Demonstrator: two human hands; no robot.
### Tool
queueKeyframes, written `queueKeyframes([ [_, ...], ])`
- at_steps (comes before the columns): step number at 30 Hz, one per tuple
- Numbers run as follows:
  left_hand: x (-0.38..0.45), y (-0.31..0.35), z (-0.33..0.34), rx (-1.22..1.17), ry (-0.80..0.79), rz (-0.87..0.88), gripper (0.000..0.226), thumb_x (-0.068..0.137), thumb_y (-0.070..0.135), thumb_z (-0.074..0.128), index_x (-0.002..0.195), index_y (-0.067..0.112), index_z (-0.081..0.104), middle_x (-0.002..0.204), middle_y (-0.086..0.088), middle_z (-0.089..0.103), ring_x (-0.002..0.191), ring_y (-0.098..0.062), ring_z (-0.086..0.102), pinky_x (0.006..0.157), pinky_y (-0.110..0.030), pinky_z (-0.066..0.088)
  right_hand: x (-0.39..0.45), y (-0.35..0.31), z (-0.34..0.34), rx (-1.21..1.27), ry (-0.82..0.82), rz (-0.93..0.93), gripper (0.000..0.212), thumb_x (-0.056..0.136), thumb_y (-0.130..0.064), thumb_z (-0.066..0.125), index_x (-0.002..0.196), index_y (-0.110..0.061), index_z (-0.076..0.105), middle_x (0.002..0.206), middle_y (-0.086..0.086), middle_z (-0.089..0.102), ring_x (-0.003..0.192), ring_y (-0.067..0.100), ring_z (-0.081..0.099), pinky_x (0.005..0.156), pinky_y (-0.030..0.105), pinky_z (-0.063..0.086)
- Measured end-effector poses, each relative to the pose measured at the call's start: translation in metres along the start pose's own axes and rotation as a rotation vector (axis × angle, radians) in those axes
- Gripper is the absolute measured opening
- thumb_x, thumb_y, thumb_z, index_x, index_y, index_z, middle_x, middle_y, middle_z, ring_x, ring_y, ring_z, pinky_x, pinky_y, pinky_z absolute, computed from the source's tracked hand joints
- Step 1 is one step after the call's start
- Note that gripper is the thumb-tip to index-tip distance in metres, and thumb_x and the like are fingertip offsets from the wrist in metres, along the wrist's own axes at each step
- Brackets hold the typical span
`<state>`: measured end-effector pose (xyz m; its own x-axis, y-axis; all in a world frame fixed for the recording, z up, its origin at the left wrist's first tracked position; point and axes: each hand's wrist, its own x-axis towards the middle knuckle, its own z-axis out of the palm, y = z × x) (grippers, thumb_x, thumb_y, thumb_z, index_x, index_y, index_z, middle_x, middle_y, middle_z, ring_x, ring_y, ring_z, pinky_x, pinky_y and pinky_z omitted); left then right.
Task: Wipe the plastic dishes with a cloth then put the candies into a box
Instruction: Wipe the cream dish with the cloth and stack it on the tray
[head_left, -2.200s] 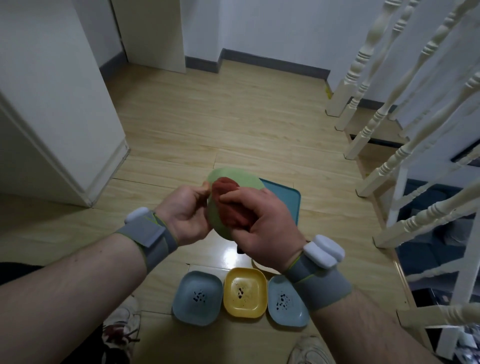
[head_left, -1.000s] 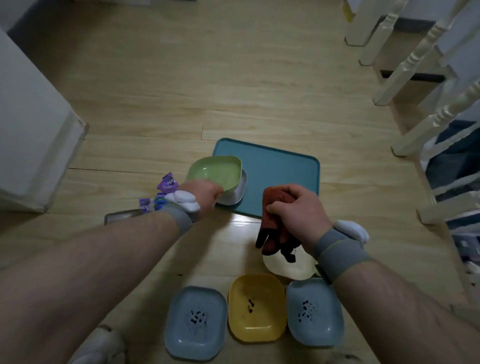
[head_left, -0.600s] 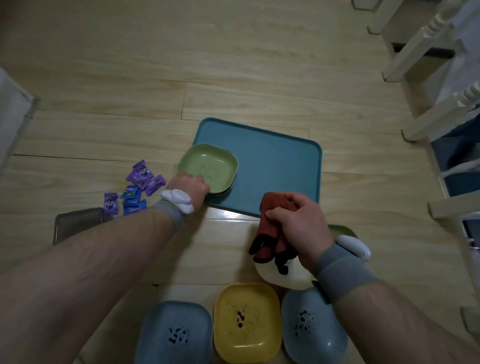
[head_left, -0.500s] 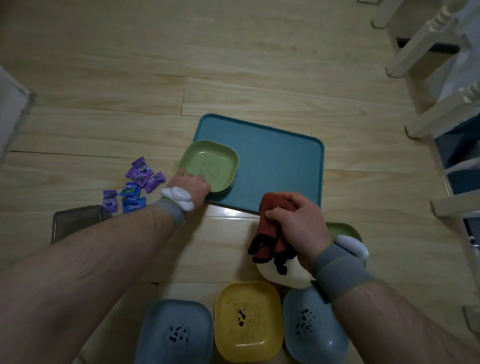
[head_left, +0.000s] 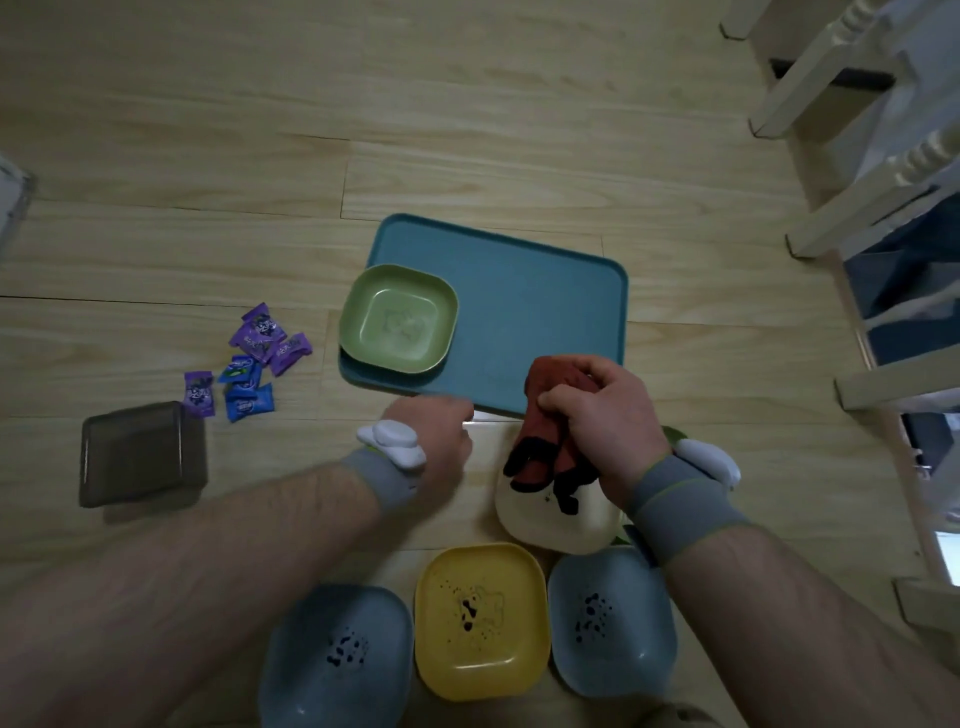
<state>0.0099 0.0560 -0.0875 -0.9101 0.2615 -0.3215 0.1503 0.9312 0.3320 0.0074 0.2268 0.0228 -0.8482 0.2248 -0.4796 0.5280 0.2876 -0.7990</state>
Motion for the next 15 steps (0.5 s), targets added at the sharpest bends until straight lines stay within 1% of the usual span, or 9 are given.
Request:
queueKeyframes([
  [1,-0.001,0.014,0.009,-0.048,-0.119,-0.076,0.029,0.088,0.042,0.047,0.109,0.026,0.059,0.109,0.001,0.065,0.098,-0.027,0.061,0.078,-0.032,0.044,0.001,0.001,-0.004,-0.002,0.015,0.0,0.03,0.054,-0.02,0.067,0.082,-0.029,0.069,0.087,-0.003,0.072,0.083,0.019,0.069,0.082,0.043,0.058],
  [2,0.0,0.025,0.018,-0.106,-0.19,-0.137,0.033,0.086,0.047,0.045,0.107,0.027,0.059,0.108,0.0,0.066,0.096,-0.027,0.062,0.078,-0.032,0.046,0.002,0.002,-0.008,-0.003,0.026,0.001,0.031,0.052,-0.022,0.066,0.082,-0.029,0.069,0.086,-0.004,0.072,0.083,0.019,0.069,0.081,0.042,0.058],
  [4,0.004,0.038,0.034,-0.233,-0.243,-0.244,0.037,0.083,0.052,0.048,0.104,0.025,0.062,0.105,-0.002,0.066,0.091,-0.027,0.062,0.079,-0.032,0.049,0.005,0.005,-0.016,-0.006,0.036,-0.001,0.03,0.053,-0.021,0.068,0.082,-0.029,0.069,0.086,-0.004,0.072,0.083,0.019,0.069,0.08,0.039,0.058],
  [6,0.009,0.045,0.044,-0.335,-0.23,-0.339,0.034,0.08,0.051,0.055,0.099,0.025,0.063,0.099,-0.002,0.066,0.086,-0.025,0.06,0.079,-0.031,0.05,0.007,0.009,-0.024,-0.001,0.039,-0.005,0.027,0.059,-0.014,0.07,0.083,-0.028,0.069,0.087,-0.002,0.071,0.085,0.021,0.069,0.079,0.038,0.058],
  [7,0.011,0.047,0.049,-0.374,-0.222,-0.372,0.031,0.078,0.051,0.057,0.096,0.025,0.063,0.097,-0.001,0.066,0.083,-0.024,0.059,0.077,-0.03,0.049,0.008,0.011,-0.027,0.004,0.044,-0.003,0.028,0.059,-0.014,0.07,0.084,-0.028,0.069,0.088,-0.001,0.071,0.086,0.022,0.069,0.079,0.038,0.058],
  [10,0.014,0.052,0.055,-0.42,-0.208,-0.413,0.019,0.078,0.043,0.061,0.088,0.026,0.061,0.094,0.0,0.068,0.082,-0.022,0.059,0.075,-0.028,0.048,0.01,0.016,-0.034,0.022,0.062,0.012,0.032,0.052,-0.02,0.066,0.083,-0.028,0.069,0.089,0.001,0.072,0.084,0.022,0.069,0.08,0.042,0.059],
  [12,0.016,0.052,0.057,-0.425,-0.202,-0.43,0.01,0.08,0.033,0.062,0.087,0.026,0.061,0.094,0.0,0.069,0.081,-0.021,0.058,0.073,-0.025,0.046,0.01,0.019,-0.039,0.03,0.066,0.024,0.033,0.052,-0.021,0.066,0.084,-0.029,0.068,0.09,0.002,0.071,0.085,0.023,0.069,0.08,0.044,0.058],
  [15,0.016,0.052,0.05,-0.459,-0.186,-0.464,0.006,0.082,0.027,0.06,0.088,0.025,0.063,0.091,0.001,0.068,0.081,-0.02,0.058,0.072,-0.024,0.044,0.012,0.021,-0.044,0.044,0.076,0.035,0.036,0.051,-0.021,0.066,0.087,-0.028,0.069,0.092,0.003,0.072,0.085,0.023,0.069,0.08,0.045,0.059],
])
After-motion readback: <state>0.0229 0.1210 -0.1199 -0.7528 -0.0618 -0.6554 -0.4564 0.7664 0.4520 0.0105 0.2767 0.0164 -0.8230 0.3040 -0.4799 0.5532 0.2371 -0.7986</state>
